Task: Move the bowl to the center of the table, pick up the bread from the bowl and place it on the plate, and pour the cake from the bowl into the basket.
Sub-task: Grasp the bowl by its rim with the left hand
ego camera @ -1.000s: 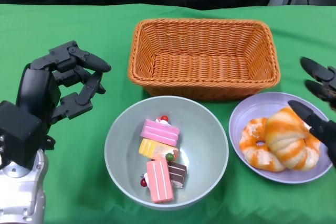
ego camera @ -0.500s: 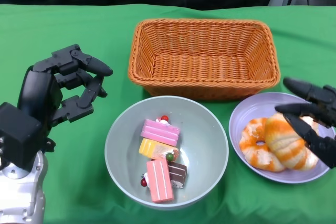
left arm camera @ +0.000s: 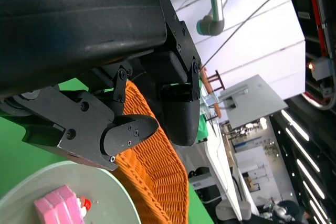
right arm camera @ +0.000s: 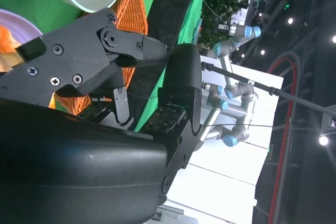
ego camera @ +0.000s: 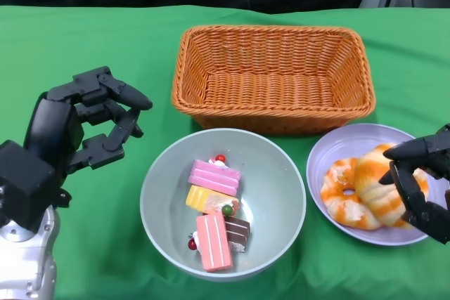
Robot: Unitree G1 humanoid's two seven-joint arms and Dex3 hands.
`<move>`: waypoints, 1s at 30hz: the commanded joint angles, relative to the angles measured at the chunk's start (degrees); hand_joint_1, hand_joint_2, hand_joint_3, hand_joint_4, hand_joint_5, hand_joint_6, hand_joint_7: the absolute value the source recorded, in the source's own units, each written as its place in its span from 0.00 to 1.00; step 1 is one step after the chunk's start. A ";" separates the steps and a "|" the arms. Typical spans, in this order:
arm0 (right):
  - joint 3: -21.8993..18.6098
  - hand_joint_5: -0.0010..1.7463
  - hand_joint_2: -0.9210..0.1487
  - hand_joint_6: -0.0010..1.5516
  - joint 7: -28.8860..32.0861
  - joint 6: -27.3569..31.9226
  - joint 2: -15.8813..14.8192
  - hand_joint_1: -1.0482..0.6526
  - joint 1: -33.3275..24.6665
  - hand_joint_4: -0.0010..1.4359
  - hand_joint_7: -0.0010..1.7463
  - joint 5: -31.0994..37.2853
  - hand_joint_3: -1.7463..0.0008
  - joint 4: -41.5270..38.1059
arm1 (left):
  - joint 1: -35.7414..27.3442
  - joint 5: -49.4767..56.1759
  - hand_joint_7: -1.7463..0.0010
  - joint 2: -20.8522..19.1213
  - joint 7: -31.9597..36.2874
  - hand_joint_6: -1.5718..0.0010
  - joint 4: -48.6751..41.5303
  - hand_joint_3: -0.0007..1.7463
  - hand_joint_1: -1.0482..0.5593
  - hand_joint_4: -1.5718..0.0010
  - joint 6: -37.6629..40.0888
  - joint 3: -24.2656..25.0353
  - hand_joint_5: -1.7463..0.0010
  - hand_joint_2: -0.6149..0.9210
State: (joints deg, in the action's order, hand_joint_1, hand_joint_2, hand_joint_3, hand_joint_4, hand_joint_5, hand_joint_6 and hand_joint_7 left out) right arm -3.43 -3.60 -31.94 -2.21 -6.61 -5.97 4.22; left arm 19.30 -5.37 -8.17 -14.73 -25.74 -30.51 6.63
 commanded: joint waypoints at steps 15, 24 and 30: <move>-0.08 0.86 0.37 0.45 0.39 3.10 3.48 0.55 1.55 0.50 0.66 -2.15 0.45 4.27 | -4.39 -2.88 1.00 -17.46 -19.27 0.60 3.54 0.00 0.28 0.72 -32.80 -0.46 0.87 0.95; -0.66 0.87 0.30 0.45 1.00 4.44 4.87 0.53 1.91 0.50 0.66 -2.59 0.53 4.15 | -3.14 -1.37 0.99 -22.61 -17.80 0.59 -0.07 0.00 0.12 0.65 -45.90 -2.03 0.84 0.95; -0.93 0.88 0.30 0.45 2.10 4.21 5.77 0.53 2.10 0.50 0.66 -2.34 0.53 3.67 | 0.00 -1.54 0.95 -19.20 -14.59 0.49 -9.03 0.00 0.23 0.48 -61.80 -6.44 0.75 0.90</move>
State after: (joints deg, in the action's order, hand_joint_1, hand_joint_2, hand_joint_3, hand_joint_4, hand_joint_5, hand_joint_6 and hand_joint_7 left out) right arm -3.70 -1.93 -27.65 3.53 -4.81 -8.18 8.18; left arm 18.20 -7.17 -27.54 -30.33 -33.67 -89.96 1.08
